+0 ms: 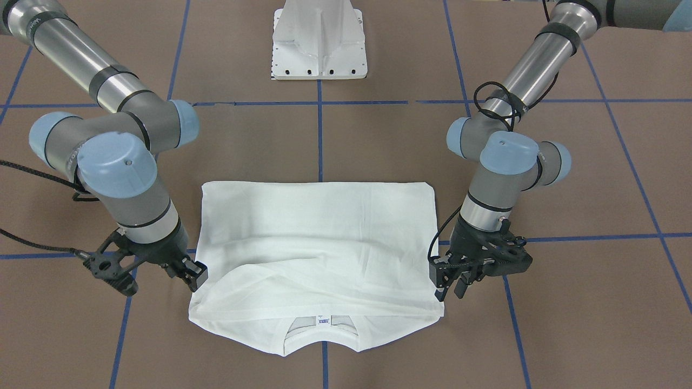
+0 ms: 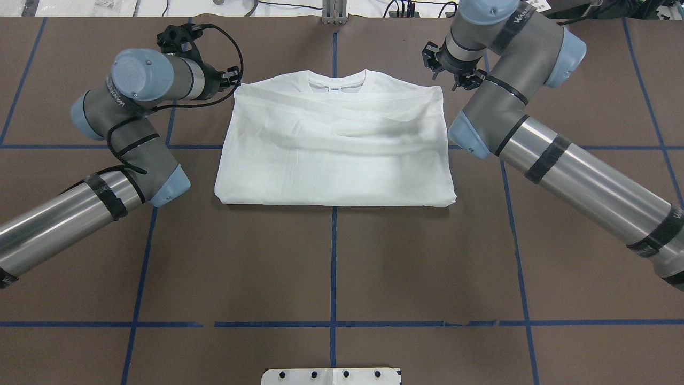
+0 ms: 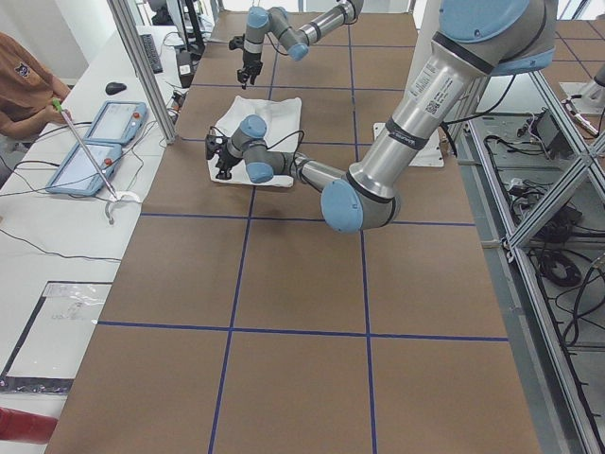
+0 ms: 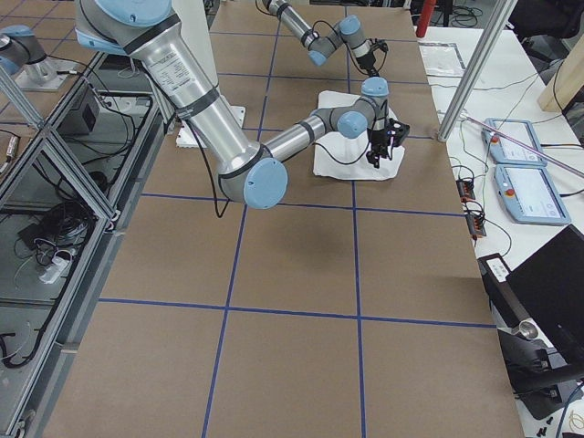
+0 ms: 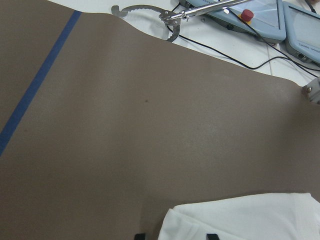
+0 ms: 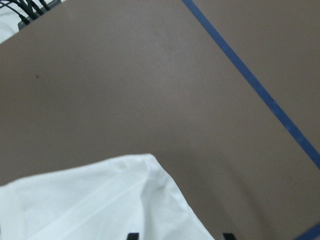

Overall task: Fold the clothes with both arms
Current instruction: 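Release the hem and raise both grippers above the folded shirt, then lower the right gripper to the shirt edge nearest it and grasp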

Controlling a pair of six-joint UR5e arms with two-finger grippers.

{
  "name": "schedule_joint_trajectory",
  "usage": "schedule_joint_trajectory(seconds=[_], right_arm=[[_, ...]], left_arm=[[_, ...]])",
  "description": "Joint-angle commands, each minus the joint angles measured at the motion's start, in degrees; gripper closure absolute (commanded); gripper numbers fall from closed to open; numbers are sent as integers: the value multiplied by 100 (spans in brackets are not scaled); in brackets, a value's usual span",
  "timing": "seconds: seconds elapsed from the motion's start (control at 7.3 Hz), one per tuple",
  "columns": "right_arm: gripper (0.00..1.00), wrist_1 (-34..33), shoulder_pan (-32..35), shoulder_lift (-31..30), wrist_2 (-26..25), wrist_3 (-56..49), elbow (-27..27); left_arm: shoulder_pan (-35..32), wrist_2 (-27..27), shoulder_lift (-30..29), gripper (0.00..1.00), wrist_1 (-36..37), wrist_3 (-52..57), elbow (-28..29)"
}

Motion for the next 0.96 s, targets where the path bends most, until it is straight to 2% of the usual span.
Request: schedule_joint_trajectory(seconds=[0.0, 0.14, 0.27, 0.41, 0.82], right_arm=[[33, -1, -495, -1120, -11, 809, 1474], [32, 8, -819, -1603, -11, 1222, 1994], [30, 8, -1023, -1687, -63, 1705, 2129], [30, -1, -1260, -1687, -281, 2101, 2096], [31, -1, -1332, -1661, -310, 2149, 1816]], left_arm=[[-13, -9, 5, 48, -10, 1, -72], [-13, -9, 14, 48, -1, 1, -124], [-13, -9, 40, 48, -10, 1, -134], [-13, -9, 49, 48, -10, 1, -142], [-13, -9, 49, 48, 51, 10, -143]])
